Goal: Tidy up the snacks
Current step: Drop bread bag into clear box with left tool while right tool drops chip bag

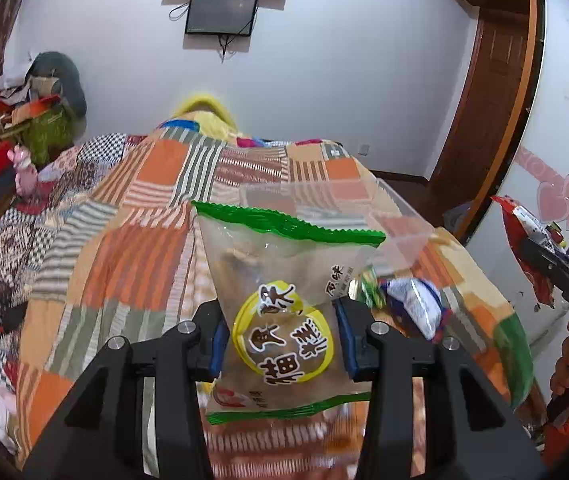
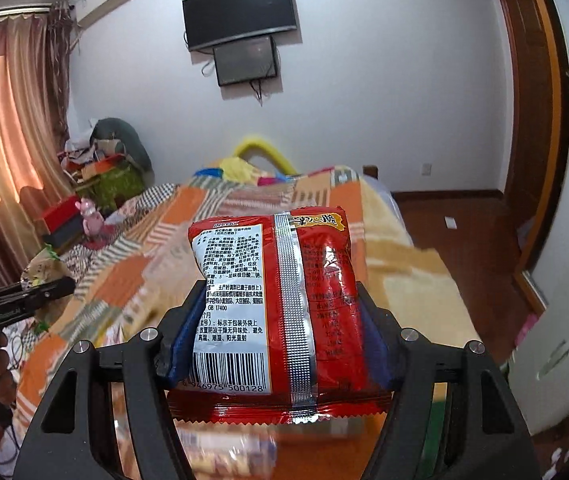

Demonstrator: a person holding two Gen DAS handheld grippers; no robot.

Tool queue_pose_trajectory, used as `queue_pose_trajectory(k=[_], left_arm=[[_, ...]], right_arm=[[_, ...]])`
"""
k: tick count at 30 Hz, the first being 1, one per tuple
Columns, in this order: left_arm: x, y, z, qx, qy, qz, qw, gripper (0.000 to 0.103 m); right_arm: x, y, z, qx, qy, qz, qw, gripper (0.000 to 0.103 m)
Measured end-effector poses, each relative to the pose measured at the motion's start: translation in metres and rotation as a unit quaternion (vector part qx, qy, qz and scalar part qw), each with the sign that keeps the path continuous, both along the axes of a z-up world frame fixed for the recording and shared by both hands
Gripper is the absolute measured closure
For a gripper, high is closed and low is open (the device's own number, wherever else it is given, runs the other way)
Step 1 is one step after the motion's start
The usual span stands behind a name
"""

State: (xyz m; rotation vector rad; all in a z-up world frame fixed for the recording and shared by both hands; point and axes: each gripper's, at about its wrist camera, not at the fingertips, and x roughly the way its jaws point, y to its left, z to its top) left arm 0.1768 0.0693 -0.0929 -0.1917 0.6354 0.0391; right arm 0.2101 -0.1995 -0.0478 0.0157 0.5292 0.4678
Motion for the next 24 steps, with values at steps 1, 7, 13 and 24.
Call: queue_pose_trajectory(k=[1,7,13,24], left_arm=[[0.01,-0.001,0.002,-0.001,-0.002,-0.002,1.0,0.06],[0.051,-0.001,0.006,-0.004,-0.005,-0.007,1.0,0.06],[0.095,0.0,0.003,-0.003,0.004,-0.01,0.9999,0.06],[0.166,0.002,-0.025,-0.009,0.045,-0.015,0.9988,0.059]], right_arm=[[0.003,0.003,0.0,0.002,-0.001,0.0,1.0,0.038],[0.037,0.025,0.002,0.02,0.0,0.002,1.0,0.038],[0.062,0.043,-0.002,0.009,0.001,0.002,1.0,0.038],[0.103,0.067,-0.029,-0.023,0.05,0.02,0.998,0.038]])
